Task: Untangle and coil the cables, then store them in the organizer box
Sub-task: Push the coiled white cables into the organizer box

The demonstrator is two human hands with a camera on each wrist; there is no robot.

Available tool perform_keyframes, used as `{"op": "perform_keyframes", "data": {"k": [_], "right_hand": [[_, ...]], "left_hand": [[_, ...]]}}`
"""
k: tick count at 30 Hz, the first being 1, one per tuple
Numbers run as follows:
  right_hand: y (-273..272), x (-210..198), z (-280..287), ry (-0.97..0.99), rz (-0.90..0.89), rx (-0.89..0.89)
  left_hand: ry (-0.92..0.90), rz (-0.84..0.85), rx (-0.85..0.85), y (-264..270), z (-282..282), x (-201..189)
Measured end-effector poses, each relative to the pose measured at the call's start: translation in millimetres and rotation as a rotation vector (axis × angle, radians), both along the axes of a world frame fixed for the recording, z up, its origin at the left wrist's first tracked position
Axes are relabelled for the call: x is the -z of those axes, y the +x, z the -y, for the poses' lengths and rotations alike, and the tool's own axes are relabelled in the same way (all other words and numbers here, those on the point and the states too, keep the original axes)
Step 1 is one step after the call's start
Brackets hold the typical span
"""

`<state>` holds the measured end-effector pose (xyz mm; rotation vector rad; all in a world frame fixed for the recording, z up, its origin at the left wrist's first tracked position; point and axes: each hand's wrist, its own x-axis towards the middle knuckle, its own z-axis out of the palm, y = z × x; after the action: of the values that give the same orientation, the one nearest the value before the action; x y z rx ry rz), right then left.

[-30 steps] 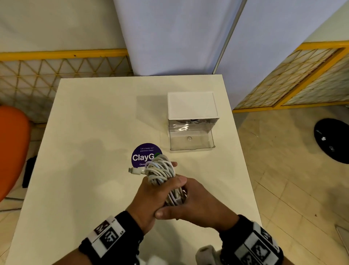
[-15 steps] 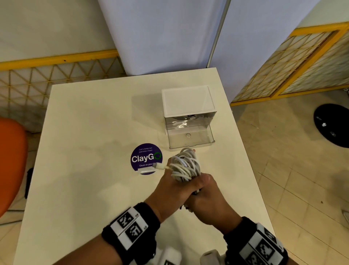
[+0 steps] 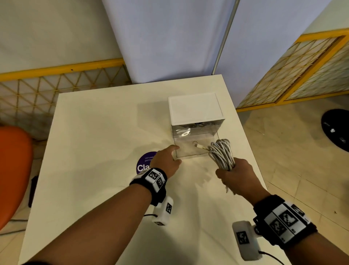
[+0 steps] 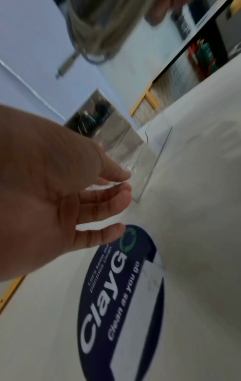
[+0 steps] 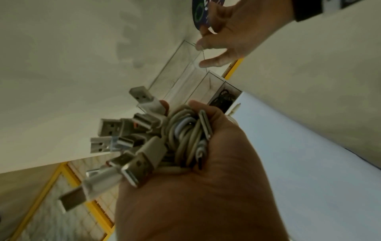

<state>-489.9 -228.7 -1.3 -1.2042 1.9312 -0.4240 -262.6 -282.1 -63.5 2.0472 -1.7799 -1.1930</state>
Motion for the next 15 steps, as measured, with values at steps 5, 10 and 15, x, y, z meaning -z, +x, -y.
{"op": "perform_keyframes", "data": {"k": [5,10,15], "right_hand": [[3,-2,20,0.027,-0.156,-0.128],[13,3,47,0.064,-0.396,-0.355],[42,7,78,0.037,-0.515,-0.552]], "left_hand": [[-0.034,0.014,0.06,-7,0,17],[-0.128,0.099,0.093,-8,-15,28],[-0.189,0.105,0.114,-4,-23,34]]}}
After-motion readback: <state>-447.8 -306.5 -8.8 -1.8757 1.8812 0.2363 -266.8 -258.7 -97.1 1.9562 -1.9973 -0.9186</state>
